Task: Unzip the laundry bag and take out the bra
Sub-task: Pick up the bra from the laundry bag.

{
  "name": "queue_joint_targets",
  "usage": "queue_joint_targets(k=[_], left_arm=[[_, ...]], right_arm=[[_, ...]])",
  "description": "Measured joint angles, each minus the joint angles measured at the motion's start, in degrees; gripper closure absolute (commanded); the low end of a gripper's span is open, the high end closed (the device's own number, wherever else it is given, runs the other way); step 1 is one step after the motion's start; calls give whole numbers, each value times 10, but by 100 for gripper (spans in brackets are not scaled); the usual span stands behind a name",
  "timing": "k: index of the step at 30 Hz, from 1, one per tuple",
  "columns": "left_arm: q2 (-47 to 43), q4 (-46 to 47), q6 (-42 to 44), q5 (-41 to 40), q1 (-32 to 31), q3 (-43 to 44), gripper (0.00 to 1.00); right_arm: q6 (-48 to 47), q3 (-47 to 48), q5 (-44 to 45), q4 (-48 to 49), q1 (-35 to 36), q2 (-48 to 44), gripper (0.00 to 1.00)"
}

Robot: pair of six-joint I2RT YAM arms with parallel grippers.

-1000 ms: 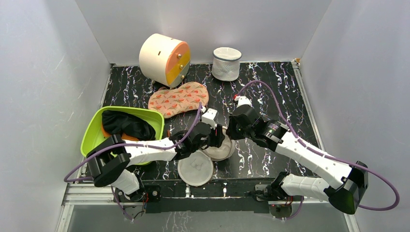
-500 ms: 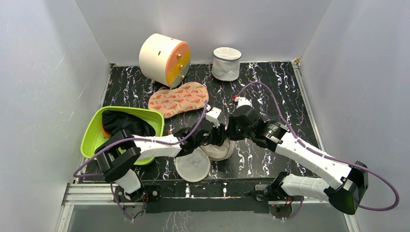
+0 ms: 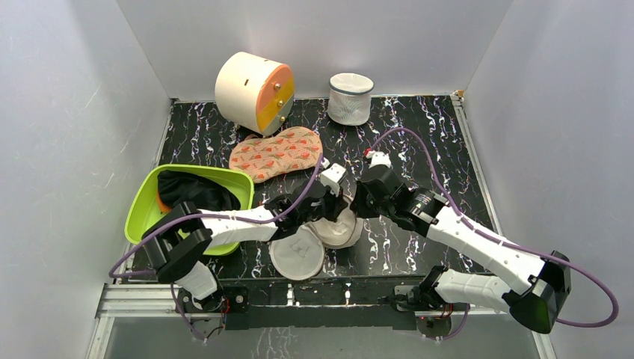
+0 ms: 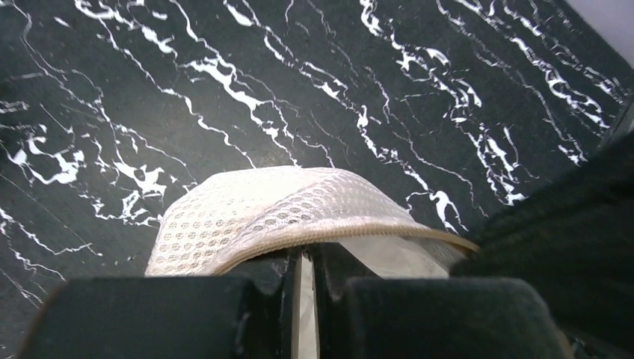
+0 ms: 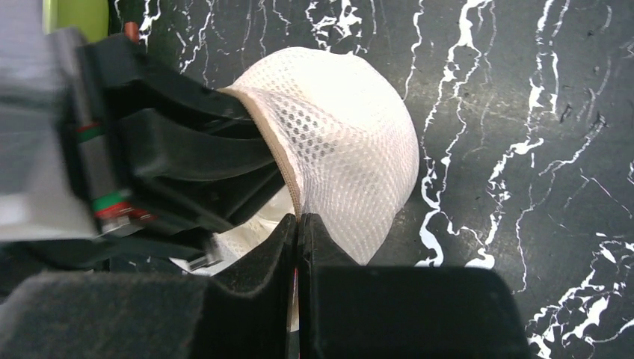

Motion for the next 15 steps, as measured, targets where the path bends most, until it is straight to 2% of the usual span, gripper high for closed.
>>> queue_joint_targets(k=[5,11,15], left_arm=[[-43,-16,20,-2,0,0,100],[-112,-80,33,1,0,1,100],[-147,-129,27,35,0,4,100]], right_arm=[[25,0,47,-19,0,-19,100],[48,-33,94,0,0,-76,100],[55,-39,109,12,0,-91,100]])
